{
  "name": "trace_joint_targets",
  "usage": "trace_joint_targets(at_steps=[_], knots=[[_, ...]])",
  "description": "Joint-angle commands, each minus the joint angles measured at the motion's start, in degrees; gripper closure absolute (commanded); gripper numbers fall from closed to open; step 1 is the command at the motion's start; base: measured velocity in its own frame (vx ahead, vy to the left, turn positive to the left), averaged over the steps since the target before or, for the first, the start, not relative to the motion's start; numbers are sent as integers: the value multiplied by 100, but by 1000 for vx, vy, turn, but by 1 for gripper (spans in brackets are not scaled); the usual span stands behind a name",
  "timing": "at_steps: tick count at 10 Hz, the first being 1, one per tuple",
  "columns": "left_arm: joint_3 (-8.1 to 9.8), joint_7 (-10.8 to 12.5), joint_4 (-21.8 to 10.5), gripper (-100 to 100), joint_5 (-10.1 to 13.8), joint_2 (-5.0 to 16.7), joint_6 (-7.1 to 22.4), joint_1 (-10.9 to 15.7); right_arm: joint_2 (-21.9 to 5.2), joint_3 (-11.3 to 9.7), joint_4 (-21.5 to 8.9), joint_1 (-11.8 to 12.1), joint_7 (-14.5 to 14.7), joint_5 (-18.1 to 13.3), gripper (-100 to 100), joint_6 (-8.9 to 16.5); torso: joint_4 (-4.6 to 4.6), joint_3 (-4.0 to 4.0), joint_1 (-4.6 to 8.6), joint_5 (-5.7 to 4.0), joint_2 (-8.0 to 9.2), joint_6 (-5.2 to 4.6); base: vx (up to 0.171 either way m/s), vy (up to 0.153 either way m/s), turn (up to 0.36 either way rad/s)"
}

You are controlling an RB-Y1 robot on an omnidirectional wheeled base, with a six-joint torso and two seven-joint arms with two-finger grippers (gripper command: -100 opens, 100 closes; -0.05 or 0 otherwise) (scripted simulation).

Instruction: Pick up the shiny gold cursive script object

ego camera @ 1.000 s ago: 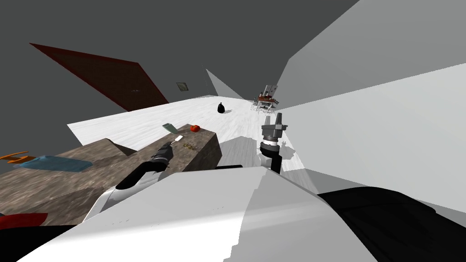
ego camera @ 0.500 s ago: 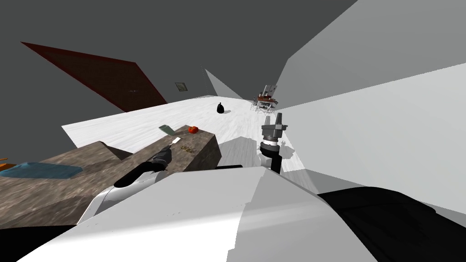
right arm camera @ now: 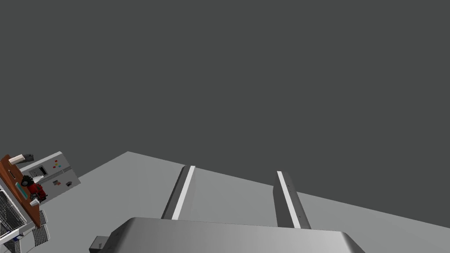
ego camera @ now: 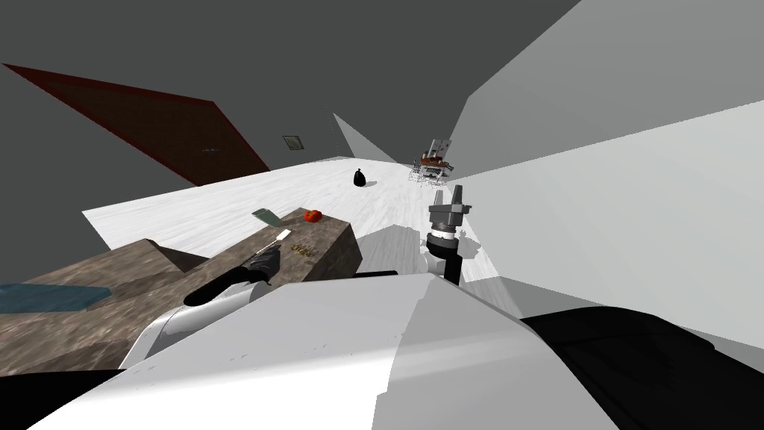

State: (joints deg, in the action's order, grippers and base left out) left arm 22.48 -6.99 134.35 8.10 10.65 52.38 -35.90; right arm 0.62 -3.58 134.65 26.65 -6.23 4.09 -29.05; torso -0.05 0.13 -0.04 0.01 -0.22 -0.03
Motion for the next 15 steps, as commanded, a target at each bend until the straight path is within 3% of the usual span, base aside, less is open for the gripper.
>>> trace_joint_targets(at_steps=[1, 2, 15], knots=[[17, -53, 19, -100, 26, -12, 286, -23, 0, 0, 0, 0, 0, 0, 0, 0, 0, 0, 0, 0, 0, 0, 48, -1, -33], [17, -53, 19, -100, 26, -12, 304, -23, 0, 0, 0, 0, 0, 0, 0, 0, 0, -1, 2, 0, 3, 1, 20, -4, 4], [243, -617, 218, -100, 324, 111, 2296, -3, 0, 0, 0, 0, 0, 0, 0, 0, 1, -4, 0, 0, 8, 2, 47, 2, -50]])
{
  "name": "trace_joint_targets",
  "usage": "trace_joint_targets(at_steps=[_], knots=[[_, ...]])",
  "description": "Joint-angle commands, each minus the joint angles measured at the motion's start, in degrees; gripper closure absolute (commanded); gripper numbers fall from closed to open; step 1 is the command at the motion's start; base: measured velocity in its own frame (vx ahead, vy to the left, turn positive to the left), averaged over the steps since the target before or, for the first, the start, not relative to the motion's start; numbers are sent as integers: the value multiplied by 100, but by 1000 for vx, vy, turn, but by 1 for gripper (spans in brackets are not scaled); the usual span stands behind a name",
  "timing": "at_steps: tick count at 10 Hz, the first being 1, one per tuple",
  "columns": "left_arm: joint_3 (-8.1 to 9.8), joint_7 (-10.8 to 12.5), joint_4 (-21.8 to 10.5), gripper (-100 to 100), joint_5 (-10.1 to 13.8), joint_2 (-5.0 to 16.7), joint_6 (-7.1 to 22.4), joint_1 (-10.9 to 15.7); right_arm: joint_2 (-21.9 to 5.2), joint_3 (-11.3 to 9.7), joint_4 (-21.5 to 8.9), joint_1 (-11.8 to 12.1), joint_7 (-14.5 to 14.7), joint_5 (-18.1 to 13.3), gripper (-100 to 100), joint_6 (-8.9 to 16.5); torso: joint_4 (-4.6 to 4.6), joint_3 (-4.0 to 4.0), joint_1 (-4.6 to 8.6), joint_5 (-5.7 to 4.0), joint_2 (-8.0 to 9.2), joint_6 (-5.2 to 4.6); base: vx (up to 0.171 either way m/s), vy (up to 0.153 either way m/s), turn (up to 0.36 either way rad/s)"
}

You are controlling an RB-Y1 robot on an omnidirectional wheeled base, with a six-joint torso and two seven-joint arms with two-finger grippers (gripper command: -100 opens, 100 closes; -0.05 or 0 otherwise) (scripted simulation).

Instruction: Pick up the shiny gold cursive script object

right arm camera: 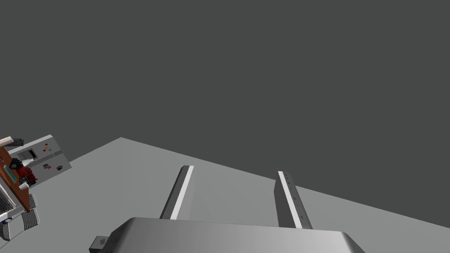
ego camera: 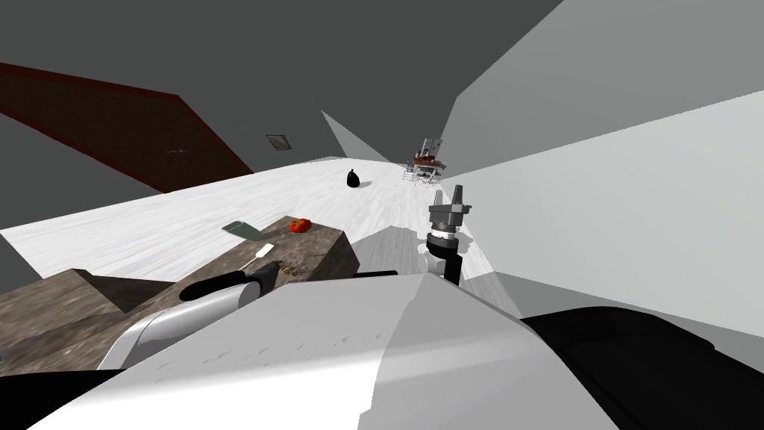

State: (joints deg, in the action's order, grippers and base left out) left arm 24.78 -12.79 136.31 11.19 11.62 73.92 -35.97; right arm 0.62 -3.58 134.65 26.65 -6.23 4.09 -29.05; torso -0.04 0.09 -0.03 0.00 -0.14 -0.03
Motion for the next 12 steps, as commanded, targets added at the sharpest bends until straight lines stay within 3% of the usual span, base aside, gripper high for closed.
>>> trace_joint_targets(at_steps=[1, 6, 8, 9, 10, 11, 12], knots=[[13, -37, 23, -100, 15, 14, 182, 5, 0, 0, 0, 0, 0, 0, 0, 0, 0, 0, 0, 0, 0, 0, 37, 6, -25], [124, -275, 153, -100, 145, 154, 1045, -11, 0, 0, 0, 0, 0, 0, 0, 0, -2, 4, -1, 0, -7, 1, 55, 7, -48], [154, -322, 189, -100, 172, 211, 1223, -17, 0, 0, 0, 0, 0, 0, 0, 0, -1, 1, 0, 0, 0, 1, 34, 4, -19], [144, -307, 160, -100, 163, 194, 1143, -12, 0, 0, 0, 0, 0, 0, 0, 0, 0, -1, 1, 0, 3, 1, 13, 1, -2], [144, -312, 163, 0, 163, 196, 1164, -12, 0, 0, 0, 0, 0, 0, 0, 0, 1, -5, 1, 0, 9, 2, 0, 0, 0], [111, -310, -7, -100, 124, 204, 1038, 35, 0, 0, 0, 0, 0, 0, 0, 0, 3, -7, 2, 0, 13, 2, 0, 4, -12], [89, -309, -120, -100, 98, 209, 955, 65, 0, 0, 0, 0, 0, 0, 0, 0, 3, -8, 0, 0, 15, 1, -4, 7, -17]])
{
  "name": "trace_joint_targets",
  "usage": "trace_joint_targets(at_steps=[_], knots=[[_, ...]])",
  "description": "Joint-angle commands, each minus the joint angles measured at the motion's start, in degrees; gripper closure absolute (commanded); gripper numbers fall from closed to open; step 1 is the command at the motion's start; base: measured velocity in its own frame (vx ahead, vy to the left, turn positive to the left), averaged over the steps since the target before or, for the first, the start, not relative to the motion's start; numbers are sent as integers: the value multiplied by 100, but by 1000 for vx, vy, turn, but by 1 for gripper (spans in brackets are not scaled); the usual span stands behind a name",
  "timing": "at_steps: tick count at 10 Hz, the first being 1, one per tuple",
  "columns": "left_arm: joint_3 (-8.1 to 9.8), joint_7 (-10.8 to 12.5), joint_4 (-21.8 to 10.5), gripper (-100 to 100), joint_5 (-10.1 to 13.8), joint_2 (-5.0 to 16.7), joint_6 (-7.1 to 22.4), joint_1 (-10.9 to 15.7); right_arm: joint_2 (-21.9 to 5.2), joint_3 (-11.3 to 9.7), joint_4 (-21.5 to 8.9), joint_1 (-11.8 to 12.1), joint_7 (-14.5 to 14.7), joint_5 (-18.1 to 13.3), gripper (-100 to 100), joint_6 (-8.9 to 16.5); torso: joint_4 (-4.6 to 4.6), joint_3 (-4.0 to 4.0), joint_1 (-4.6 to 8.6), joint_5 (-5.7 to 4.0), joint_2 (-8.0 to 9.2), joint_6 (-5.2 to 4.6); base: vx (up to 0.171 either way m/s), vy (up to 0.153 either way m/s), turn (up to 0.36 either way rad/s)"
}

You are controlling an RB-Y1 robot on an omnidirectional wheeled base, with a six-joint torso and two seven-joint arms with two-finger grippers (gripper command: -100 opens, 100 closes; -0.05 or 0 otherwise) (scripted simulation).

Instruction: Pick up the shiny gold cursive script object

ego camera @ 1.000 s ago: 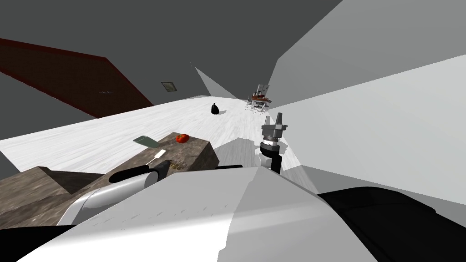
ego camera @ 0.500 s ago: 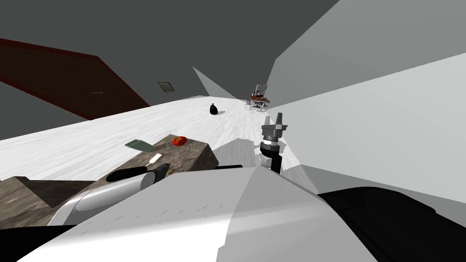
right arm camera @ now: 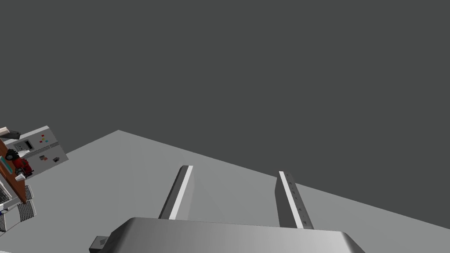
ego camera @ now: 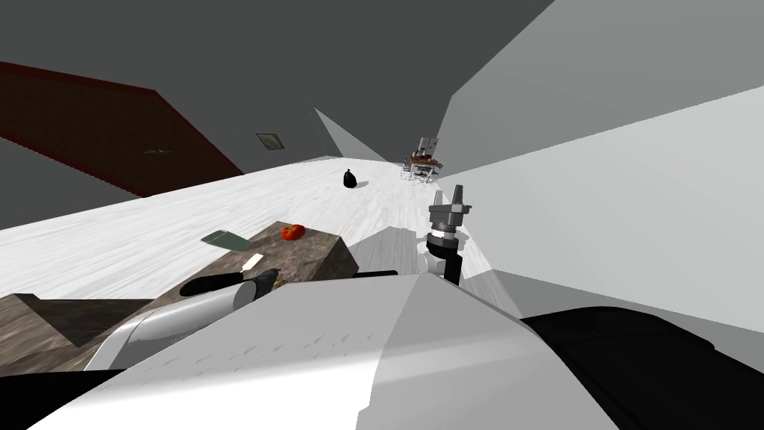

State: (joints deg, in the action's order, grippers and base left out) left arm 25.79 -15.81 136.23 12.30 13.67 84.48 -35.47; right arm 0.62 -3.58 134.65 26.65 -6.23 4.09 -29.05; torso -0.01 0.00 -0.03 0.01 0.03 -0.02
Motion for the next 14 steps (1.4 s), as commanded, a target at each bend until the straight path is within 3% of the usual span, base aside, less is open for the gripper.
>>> trace_joint_targets(at_steps=[1, 3, 4, 5, 9, 10, 11, 14], knots=[[-23, -6, -169, -100, -26, 6, -143, 30, 0, 0, 0, 0, 0, 0, 0, 0, 0, 0, 0, 0, 0, 0, -6, 7, -10], [-67, -4, -395, -100, -78, 17, -308, 92, 0, 0, 0, 0, 0, 0, 0, 0, 0, -1, 0, 0, 1, 0, -5, 7, -10], [-63, -3, -318, -100, -72, 3, -253, 63, 0, 0, 0, 0, 0, 0, 0, 0, 0, -1, -1, 0, 2, 0, 0, 0, 0], [-66, -4, -331, 100, -75, 2, -276, 64, 0, 0, 0, 0, 0, 0, 0, 0, 0, -1, 1, -1, 1, 1, 0, 0, 0], [-66, -9, -329, 100, -75, 4, -272, 63, 0, 0, 0, 0, 0, 0, 0, 0, 0, 0, 1, 1, -2, 2, 0, 0, 0], [-66, -9, -329, 0, -75, 4, -272, 63, 0, 0, 0, 0, 0, 0, 0, 0, 0, 1, 1, 1, -2, 1, 0, 0, 0], [-23, -6, -169, 100, -26, 6, -143, 30, 0, 0, 0, 0, 0, 0, 0, 0, 0, 1, 1, 1, -2, 2, 5, -5, 16], [32, -9, 114, 100, 39, -7, 64, -46, 0, 0, 0, 0, 0, 0, 0, 0, 0, 1, 8, -1, -2, 2, 6, -8, 13]])
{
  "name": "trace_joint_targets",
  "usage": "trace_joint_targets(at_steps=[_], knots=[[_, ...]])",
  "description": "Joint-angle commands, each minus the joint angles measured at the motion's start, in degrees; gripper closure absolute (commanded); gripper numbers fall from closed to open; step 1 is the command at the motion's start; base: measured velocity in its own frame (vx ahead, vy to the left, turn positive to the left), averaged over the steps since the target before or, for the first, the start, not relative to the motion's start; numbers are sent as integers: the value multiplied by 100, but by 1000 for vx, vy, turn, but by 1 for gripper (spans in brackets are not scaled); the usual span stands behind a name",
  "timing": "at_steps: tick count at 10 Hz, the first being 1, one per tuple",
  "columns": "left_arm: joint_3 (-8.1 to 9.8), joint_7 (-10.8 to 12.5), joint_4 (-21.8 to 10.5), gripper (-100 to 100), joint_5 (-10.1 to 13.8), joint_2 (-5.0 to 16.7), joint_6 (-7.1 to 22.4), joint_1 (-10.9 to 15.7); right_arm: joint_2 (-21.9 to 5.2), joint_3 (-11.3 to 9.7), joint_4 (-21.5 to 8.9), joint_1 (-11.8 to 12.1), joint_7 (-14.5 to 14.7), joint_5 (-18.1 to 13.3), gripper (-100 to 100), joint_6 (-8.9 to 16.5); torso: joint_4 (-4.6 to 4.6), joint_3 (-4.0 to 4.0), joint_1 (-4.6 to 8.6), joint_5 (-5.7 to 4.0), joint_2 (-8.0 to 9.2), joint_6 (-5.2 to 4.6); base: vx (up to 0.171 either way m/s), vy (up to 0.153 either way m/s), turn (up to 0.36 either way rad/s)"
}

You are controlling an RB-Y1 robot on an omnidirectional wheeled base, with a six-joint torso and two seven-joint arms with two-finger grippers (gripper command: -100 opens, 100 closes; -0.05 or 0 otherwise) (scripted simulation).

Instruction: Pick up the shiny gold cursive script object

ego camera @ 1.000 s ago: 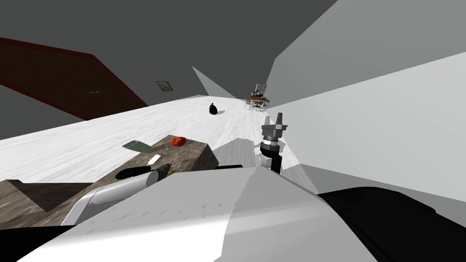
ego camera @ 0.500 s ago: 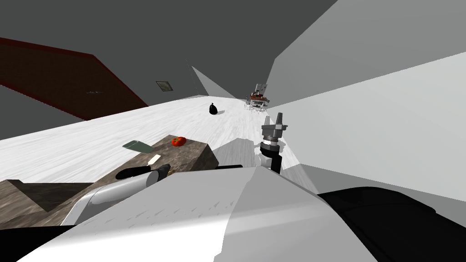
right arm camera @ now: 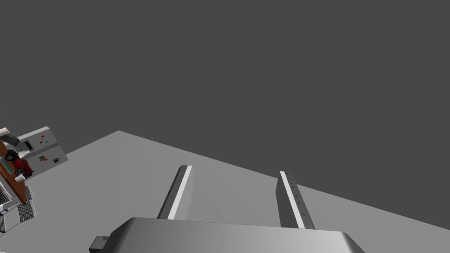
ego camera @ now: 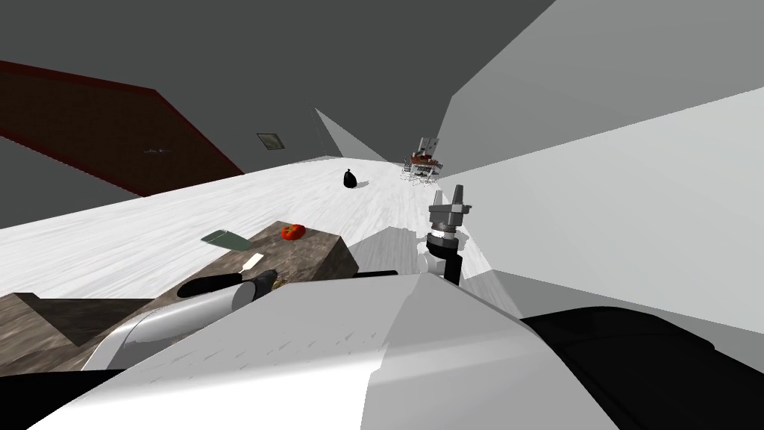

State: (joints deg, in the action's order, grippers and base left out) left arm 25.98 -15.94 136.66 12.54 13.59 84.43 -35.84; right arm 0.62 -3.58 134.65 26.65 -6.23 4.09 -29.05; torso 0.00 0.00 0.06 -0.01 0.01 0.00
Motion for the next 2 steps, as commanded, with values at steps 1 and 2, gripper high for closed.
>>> trace_joint_targets(at_steps=[1, 2], knots=[[0, 0, 0, 100, 0, 0, 0, 0, 0, 0, 0, 0, 0, 0, 0, 0, 0, 0, 0, 0, 0, 0, 0, 0, 0], [1, 1, 14, 0, 1, -2, 16, -3, 0, 0, 0, 0, 0, 0, 0, 0, 0, 0, -3, 1, 0, -1, 0, 0, 0]])
